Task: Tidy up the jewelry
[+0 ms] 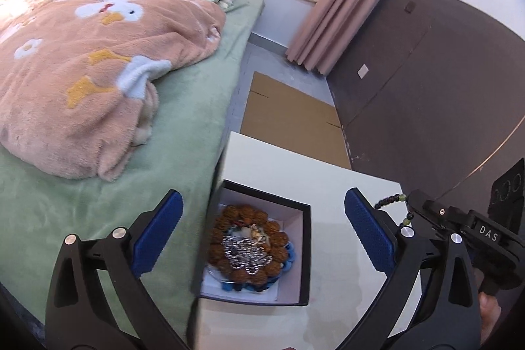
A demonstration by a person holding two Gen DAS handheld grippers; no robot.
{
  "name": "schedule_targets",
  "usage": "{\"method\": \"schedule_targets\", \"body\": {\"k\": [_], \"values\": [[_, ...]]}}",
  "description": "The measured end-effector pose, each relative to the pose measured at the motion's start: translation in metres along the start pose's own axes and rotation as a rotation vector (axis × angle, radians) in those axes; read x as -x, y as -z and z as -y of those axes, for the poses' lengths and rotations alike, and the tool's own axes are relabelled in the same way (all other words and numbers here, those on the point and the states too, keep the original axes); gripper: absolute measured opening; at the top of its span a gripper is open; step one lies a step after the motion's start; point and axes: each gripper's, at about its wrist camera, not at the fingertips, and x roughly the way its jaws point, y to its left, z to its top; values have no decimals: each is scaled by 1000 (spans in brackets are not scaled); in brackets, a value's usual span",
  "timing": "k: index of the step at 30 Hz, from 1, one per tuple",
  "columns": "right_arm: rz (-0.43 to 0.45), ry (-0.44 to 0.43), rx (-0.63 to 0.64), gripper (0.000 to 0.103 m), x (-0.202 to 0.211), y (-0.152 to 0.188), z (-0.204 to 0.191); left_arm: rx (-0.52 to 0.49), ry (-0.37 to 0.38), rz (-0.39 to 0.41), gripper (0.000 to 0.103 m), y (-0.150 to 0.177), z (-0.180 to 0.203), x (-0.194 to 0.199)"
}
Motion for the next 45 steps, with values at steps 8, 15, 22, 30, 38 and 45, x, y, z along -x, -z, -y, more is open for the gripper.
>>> {"method": "schedule_targets", "body": {"k": [8,15,22,30,38,45], "values": [[-81,-122,29,10,-33,11,-41,20,-34,5,98,-8,-29,17],[-60,-20,73,78,-31,23,-54,31,-45,-6,98,-8,-39,31],[-7,84,66,92,13,25,-38,2,-35,-11,98,0,-35,55],[26,251,102,96,68,46,-32,-94,-17,-11,98,14,-9,84],[80,325,111,96,132,66,-29,-242,22,-36,98,42,34,106],[126,365,106,96,179,89,-25,-328,-11,-25,98,69,63,131]]}}
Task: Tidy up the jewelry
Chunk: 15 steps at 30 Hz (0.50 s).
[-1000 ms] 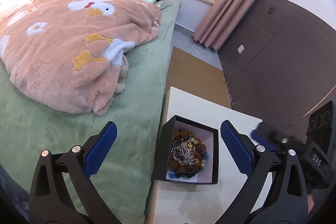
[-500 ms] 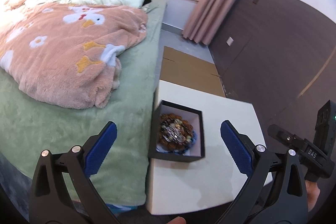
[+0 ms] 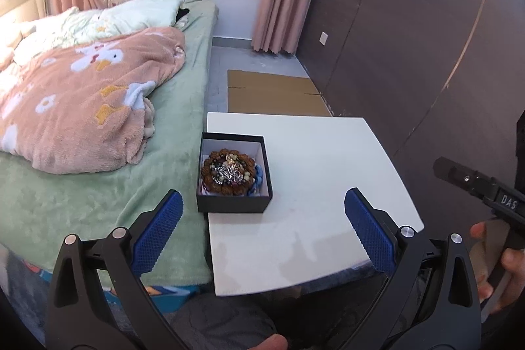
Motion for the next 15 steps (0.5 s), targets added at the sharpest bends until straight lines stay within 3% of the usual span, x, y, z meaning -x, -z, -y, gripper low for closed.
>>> {"method": "schedule_targets", "body": {"k": [6,15], "values": [[67,79,-14,96,40,22,16,-76,-22,30,98,21,28,28],[118,109,22,96,87,55,17,-130,-33,99,98,45,48,68]]}}
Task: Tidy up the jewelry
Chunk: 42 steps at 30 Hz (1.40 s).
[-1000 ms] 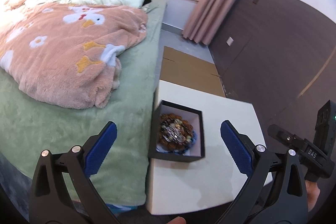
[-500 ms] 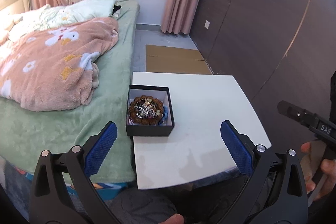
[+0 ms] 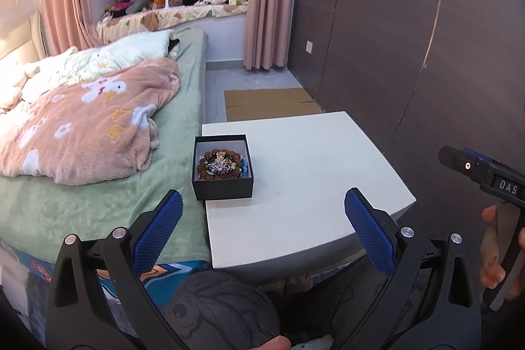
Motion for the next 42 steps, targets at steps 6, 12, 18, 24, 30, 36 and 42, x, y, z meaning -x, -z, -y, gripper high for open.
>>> {"method": "schedule_targets", "body": {"k": [6,12,18,24,30,36,42], "values": [[38,-6,43,96,32,12,-11,-17,0,49,98,8,7,29],[50,3,78,96,46,23,-20,-9,6,95,98,12,6,53],[38,-12,78,96,46,29,-28,-2,5,107,98,16,4,65],[48,-29,77,96,52,35,-30,-1,-16,117,98,17,0,66],[44,-15,70,96,46,35,-30,24,-19,121,98,20,-6,66],[48,-16,63,96,50,37,-27,29,-25,121,98,21,-6,68],[57,-17,52,96,55,36,-24,24,-22,111,98,24,-3,69]]}}
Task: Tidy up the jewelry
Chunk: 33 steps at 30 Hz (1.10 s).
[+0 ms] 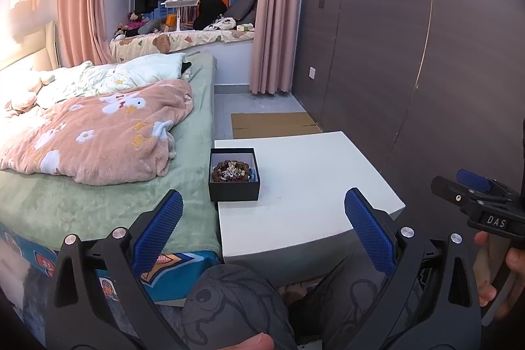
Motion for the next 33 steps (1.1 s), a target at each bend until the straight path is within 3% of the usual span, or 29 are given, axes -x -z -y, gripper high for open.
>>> {"method": "schedule_targets", "body": {"k": [33], "values": [[-8,12,-16,96,3,16,0,19,12,-2,98,13,2,8]]}}
